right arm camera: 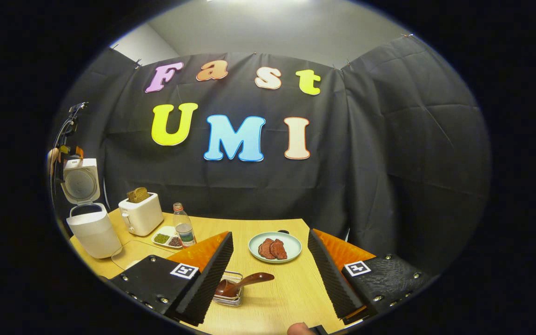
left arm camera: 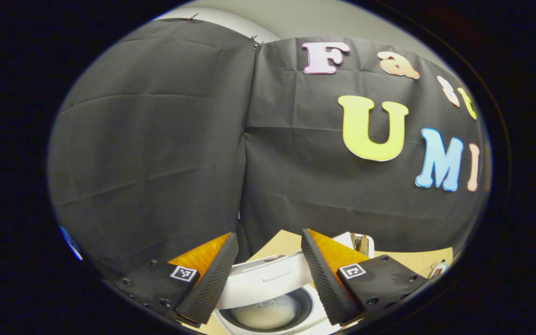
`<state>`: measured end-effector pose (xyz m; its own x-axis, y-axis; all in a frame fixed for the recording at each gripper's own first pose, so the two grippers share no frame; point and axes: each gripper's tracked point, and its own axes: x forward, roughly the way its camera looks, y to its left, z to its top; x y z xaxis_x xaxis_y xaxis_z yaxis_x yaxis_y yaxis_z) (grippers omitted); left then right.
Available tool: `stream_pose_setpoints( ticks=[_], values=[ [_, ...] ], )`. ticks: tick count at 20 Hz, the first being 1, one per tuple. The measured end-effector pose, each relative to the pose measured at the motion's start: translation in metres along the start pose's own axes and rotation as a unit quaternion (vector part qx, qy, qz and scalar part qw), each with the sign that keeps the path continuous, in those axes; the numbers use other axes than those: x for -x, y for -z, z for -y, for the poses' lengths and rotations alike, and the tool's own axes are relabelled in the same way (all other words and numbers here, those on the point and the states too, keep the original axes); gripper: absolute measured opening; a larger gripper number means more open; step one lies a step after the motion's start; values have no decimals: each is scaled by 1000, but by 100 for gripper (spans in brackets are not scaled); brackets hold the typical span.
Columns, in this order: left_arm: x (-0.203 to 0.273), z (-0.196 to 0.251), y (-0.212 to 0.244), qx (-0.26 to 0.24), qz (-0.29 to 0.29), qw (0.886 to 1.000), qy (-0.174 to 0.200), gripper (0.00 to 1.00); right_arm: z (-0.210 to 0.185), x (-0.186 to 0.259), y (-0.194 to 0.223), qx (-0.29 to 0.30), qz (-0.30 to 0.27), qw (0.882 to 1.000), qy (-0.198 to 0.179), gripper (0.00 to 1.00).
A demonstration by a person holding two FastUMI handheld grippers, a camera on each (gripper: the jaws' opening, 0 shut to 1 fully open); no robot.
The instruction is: Close the left gripper, press the button to open the rice cooker; take a wooden spoon from the chopstick holder with the right hand, scoop a spoonful of rice and pour it into the rice cooker, then put the wooden spoon back into the chopstick holder.
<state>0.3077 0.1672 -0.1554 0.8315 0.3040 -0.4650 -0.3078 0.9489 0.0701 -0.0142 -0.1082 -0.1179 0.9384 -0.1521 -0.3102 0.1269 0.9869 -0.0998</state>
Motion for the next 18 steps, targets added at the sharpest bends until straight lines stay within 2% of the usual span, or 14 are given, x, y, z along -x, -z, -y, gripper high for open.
stream_pose_setpoints(
  ticks=[7,18],
  values=[
    [25,21,52,-26,-27,999,3,96,12,-3,14,-3,-15,1000,-19,98],
    [44,43,133,-14,-77,997,13,96,20,3,22,21,-19,999,-29,98]
  ],
)
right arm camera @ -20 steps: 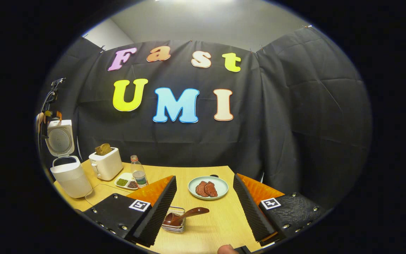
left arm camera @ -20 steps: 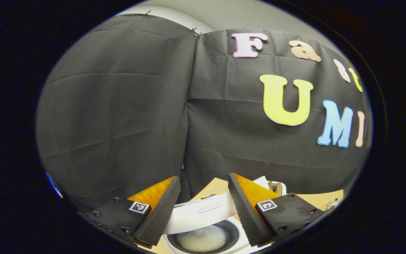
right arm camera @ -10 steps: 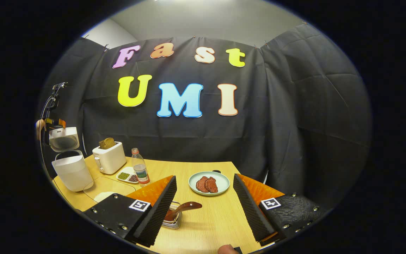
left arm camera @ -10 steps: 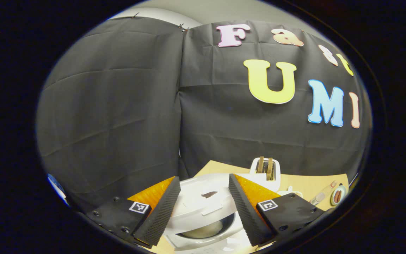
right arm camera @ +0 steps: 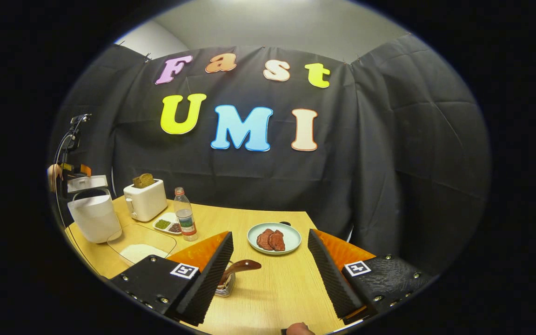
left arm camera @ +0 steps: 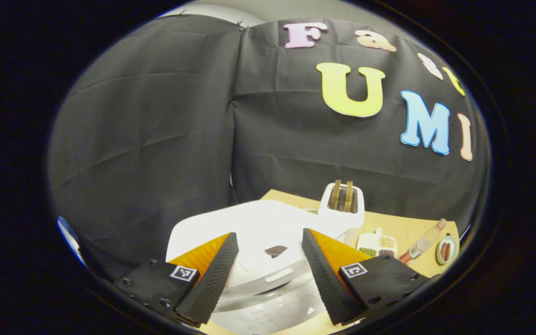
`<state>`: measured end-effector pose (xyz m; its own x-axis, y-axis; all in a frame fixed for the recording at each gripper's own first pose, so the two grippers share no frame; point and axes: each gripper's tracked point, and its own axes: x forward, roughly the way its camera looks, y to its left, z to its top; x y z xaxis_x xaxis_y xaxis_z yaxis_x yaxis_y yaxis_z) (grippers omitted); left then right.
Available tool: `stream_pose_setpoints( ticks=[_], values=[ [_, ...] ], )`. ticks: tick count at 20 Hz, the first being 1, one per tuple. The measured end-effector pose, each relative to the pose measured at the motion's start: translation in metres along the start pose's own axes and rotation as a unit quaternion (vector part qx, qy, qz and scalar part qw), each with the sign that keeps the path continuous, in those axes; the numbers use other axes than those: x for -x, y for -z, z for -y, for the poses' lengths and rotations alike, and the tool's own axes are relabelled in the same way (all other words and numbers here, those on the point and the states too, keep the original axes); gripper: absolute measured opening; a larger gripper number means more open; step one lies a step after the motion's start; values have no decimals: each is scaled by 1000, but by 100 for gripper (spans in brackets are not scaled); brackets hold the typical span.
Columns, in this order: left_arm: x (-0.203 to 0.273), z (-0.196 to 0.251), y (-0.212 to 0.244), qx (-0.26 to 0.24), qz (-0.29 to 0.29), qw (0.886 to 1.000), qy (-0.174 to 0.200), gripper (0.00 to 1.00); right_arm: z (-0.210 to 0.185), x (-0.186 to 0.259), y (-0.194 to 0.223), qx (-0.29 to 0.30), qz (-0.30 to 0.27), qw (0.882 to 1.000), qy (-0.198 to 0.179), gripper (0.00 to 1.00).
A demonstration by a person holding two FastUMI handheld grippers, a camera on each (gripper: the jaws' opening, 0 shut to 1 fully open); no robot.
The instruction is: Close the left gripper, press the button to open the rice cooker; take a wooden spoon from the chopstick holder with the right hand, scoop a spoonful of rice and pour it into the rice cooker, then put the wooden spoon back into the chopstick holder.
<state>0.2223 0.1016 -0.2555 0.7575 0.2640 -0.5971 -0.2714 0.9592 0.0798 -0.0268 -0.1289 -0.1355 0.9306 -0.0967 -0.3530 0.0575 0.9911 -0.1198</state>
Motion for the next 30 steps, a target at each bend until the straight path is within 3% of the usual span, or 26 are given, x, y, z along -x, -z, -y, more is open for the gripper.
stream_pose_setpoints(
  ticks=[16,20,23,25,30],
  values=[
    [-13,13,57,-29,-57,998,-15,97,5,2,8,3,-8,1000,3,98],
    [-12,13,57,-9,-66,998,-14,99,-3,1,7,-5,-8,1000,0,98],
    [-9,14,55,-23,-33,999,-4,98,-17,1,-4,-11,0,1000,-14,98],
    [0,20,45,-5,-8,1000,8,98,-28,3,-21,-2,16,1000,-27,98],
    [76,39,-8,-45,124,989,61,96,-63,9,-60,-16,50,997,-58,98]
  ],
)
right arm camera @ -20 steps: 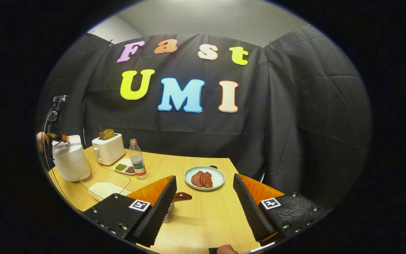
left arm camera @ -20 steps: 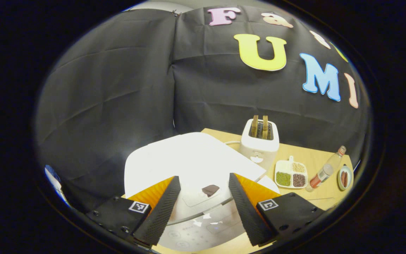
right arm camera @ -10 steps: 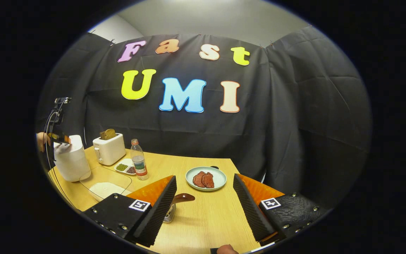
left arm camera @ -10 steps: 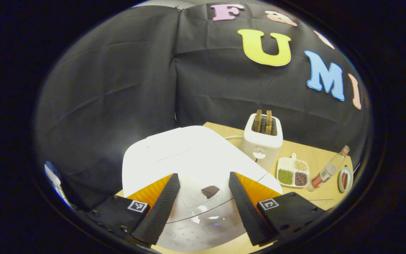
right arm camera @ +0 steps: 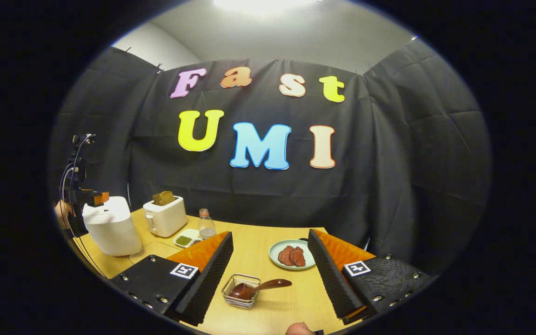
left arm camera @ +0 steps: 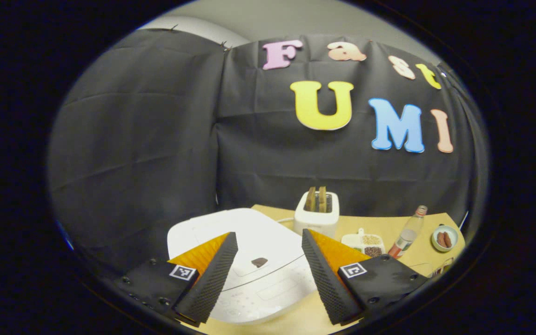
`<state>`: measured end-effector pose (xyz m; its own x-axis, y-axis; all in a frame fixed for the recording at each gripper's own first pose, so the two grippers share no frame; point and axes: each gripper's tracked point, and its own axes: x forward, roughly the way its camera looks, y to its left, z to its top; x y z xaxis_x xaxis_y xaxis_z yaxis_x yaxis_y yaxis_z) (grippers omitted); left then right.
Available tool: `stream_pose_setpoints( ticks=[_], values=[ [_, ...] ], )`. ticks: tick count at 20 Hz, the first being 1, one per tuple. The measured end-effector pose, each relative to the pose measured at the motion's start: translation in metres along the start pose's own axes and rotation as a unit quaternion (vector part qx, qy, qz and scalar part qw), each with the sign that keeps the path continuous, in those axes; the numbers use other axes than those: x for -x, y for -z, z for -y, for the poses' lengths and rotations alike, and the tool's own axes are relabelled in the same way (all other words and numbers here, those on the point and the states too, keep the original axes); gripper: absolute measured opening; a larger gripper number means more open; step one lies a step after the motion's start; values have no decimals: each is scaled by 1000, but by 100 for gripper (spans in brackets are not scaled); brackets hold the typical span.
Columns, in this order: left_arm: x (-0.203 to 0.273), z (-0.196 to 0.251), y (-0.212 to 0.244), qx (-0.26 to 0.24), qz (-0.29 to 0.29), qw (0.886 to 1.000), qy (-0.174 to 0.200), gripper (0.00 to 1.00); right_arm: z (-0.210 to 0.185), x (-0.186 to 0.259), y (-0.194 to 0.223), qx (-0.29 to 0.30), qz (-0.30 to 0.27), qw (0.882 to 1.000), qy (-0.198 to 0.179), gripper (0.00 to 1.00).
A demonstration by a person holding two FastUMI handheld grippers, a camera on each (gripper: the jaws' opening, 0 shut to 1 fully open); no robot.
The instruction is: Close the left gripper, press the button to open the rice cooker; take a wooden spoon from the chopstick holder with the right hand, scoop a spoonful of rice and pour it into the rice cooker, then put the wooden spoon back into the chopstick holder.
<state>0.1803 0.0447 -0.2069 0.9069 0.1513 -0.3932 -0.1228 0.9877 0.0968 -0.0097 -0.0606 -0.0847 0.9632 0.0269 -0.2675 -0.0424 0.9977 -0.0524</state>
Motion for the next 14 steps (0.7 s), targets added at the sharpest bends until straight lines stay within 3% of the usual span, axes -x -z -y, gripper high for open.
stream_pose_setpoints(
  ticks=[6,14],
  values=[
    [88,43,-63,-22,101,993,61,96,-40,-2,-28,-38,44,998,-28,98],
    [164,59,-67,-6,133,985,108,99,-68,3,-43,-44,85,995,-38,98]
  ],
)
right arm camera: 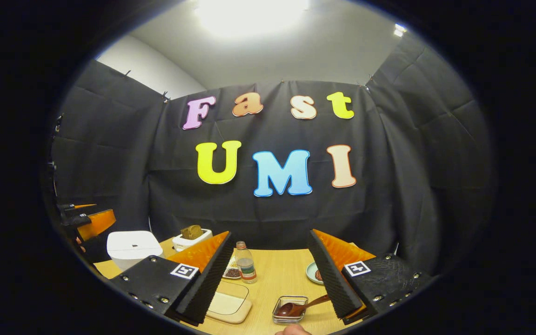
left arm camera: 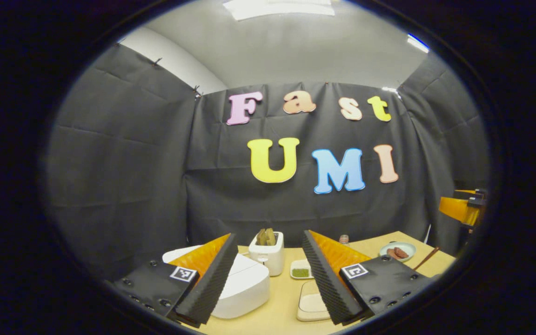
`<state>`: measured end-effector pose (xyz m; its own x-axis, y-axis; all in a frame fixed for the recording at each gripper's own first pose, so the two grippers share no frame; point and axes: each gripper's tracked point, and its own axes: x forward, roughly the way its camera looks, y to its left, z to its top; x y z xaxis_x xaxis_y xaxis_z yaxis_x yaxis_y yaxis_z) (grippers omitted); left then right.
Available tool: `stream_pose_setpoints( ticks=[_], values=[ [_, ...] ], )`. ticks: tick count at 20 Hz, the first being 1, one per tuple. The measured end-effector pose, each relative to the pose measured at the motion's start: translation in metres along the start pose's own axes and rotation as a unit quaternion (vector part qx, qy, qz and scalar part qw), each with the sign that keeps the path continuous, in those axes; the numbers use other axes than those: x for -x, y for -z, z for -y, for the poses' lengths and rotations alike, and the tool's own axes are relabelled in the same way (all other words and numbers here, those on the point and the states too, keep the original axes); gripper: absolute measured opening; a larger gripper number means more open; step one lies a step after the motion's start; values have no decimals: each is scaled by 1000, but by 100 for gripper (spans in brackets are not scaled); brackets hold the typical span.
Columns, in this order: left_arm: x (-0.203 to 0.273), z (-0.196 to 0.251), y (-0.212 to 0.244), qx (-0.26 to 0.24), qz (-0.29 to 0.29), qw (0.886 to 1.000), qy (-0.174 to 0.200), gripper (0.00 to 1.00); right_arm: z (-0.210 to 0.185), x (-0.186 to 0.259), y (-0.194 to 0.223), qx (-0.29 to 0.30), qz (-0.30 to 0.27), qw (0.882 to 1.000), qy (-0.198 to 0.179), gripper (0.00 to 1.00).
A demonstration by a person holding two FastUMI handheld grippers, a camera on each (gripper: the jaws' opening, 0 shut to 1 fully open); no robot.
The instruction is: Close the left gripper, press the button to open the rice cooker; take a wooden spoon from the chopstick holder with the right hand, scoop a spoonful of rice and pour it into the rice cooker, then put the wooden spoon back into the chopstick holder.
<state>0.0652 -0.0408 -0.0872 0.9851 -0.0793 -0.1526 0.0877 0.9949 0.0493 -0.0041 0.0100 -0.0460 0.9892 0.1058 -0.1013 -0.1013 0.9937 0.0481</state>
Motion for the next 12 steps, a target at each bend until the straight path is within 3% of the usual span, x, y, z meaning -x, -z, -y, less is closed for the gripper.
stream_pose_setpoints(
  ticks=[12],
  values=[
    [11,1,-12,32,-13,999,24,97,-29,-8,-12,14,19,999,-23,98]
  ],
)
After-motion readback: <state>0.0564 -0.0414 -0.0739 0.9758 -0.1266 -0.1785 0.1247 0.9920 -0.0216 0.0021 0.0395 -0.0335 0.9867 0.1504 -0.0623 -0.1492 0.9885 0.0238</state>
